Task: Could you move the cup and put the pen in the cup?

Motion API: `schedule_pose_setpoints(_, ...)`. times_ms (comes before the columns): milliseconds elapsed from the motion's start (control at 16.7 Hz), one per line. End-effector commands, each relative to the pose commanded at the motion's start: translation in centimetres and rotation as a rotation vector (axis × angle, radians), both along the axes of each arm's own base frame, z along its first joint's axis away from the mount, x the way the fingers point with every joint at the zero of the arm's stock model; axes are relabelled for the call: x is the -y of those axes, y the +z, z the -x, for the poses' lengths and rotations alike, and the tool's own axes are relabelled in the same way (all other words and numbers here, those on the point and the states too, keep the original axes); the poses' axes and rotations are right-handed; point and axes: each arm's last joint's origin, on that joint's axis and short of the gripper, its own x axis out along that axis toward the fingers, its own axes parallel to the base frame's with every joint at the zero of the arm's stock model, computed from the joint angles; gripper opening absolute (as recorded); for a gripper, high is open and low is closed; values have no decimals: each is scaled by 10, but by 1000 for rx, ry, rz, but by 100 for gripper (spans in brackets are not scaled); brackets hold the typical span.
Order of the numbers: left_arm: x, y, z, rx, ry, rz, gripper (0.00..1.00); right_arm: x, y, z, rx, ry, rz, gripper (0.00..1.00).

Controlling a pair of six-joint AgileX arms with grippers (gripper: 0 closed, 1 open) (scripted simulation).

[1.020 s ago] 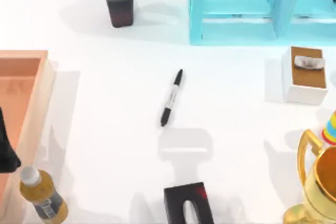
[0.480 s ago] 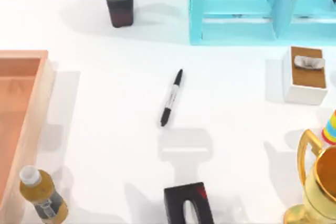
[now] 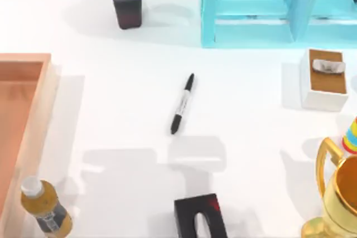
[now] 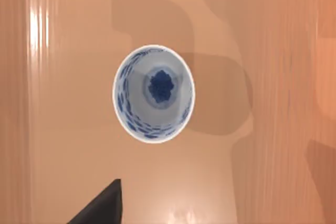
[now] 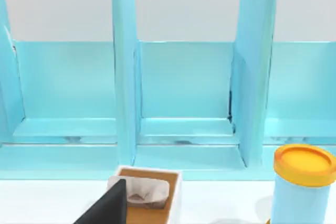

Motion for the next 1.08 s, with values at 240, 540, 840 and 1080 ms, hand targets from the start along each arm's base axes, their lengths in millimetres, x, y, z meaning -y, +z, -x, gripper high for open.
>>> schedule_pose_setpoints(240,-19,-5,-43,-209,-2,31,100,0,0,0,0,0,0,100)
schedule_pose_setpoints(540,-31,-11,-67,-305,-3,50,100,0,0,0,0,0,0,100)
schedule_pose_setpoints(840,-29,-12,-67,-303,-7,49,100,0,0,0,0,0,0,100)
schedule_pose_setpoints(1080,-31,-43,-69,-308,-3,51,100,0,0,0,0,0,0,100)
